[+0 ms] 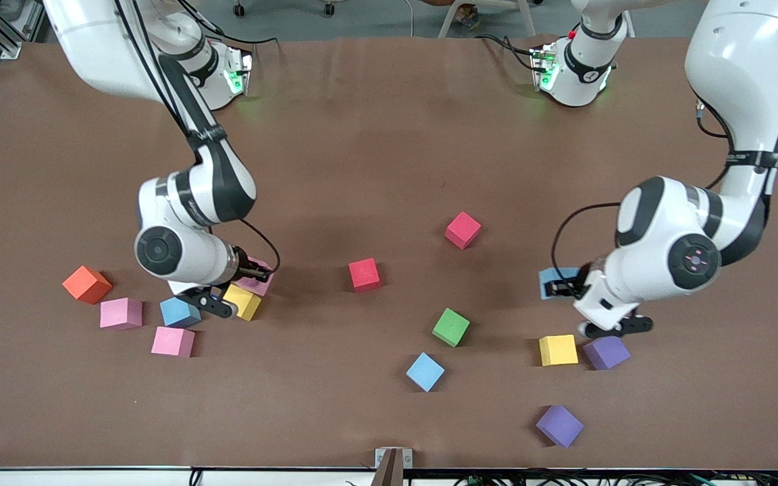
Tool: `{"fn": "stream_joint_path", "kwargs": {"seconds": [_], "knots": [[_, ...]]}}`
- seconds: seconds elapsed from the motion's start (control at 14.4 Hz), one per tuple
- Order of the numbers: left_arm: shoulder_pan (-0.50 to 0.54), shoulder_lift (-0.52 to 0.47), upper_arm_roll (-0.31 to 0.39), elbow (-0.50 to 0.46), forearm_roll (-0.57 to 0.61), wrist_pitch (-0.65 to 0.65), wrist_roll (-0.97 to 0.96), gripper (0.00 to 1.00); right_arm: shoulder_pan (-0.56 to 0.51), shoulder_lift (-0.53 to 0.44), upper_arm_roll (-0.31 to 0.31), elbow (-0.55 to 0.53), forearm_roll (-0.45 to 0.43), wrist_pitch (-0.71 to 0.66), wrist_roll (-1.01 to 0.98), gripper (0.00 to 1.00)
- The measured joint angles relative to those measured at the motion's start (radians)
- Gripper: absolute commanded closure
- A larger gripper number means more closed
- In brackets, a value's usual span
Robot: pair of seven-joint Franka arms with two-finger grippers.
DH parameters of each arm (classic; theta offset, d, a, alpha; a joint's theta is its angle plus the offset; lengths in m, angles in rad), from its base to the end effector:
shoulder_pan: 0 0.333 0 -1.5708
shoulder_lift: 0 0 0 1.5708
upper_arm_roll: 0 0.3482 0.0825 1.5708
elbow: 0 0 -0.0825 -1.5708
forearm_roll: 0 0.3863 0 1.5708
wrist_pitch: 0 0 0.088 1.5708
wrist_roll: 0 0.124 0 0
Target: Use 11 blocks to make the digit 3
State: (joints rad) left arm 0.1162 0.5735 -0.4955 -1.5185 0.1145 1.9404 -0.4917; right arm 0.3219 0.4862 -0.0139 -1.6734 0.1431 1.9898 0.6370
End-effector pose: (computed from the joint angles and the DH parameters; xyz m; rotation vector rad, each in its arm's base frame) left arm 0.6740 -0.1977 0.3609 3.0190 0.1862 -0.2150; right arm 0.6338 0.2143 0.3199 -3.0356 0.6112 0.3183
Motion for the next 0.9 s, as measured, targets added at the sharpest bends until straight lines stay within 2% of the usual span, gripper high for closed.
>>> {"fn": "stream_joint_path", "kwargs": {"seconds": [0.14,0.28,0.35,0.42,0.49,0.69,0.9], "knots": [[-0.029,-0.004,-0.061,-0.002,0.000,-0.006,-0.129,0.77,-0.011,-0.035,-0.006,0.000,0.000,-0.029,0.012,0.70],[-0.112,-0.004,-0.074,-0.010,0.000,-0.008,-0.244,0.77,-0.034,-0.047,-0.008,-0.001,0.000,-0.045,0.012,0.70],[-0.164,-0.003,-0.074,-0.016,0.000,-0.007,-0.301,0.77,-0.046,-0.049,-0.008,0.000,0.000,-0.045,0.012,0.74],[-0.216,0.000,-0.074,-0.021,0.000,-0.006,-0.355,0.77,-0.058,-0.051,-0.008,0.002,0.000,-0.045,0.012,0.89],[-0.270,0.005,-0.073,-0.027,0.001,-0.001,-0.408,0.77,-0.069,-0.054,-0.008,0.006,0.001,-0.045,0.014,0.98],[-0.420,0.047,-0.070,-0.044,0.006,0.069,-0.557,0.77,-0.076,-0.069,-0.008,0.014,0.001,-0.055,0.024,1.00],[-0.549,0.094,-0.064,-0.088,0.078,0.165,-0.715,0.77,-0.101,-0.093,-0.009,0.023,0.001,-0.073,0.039,1.00]]}}
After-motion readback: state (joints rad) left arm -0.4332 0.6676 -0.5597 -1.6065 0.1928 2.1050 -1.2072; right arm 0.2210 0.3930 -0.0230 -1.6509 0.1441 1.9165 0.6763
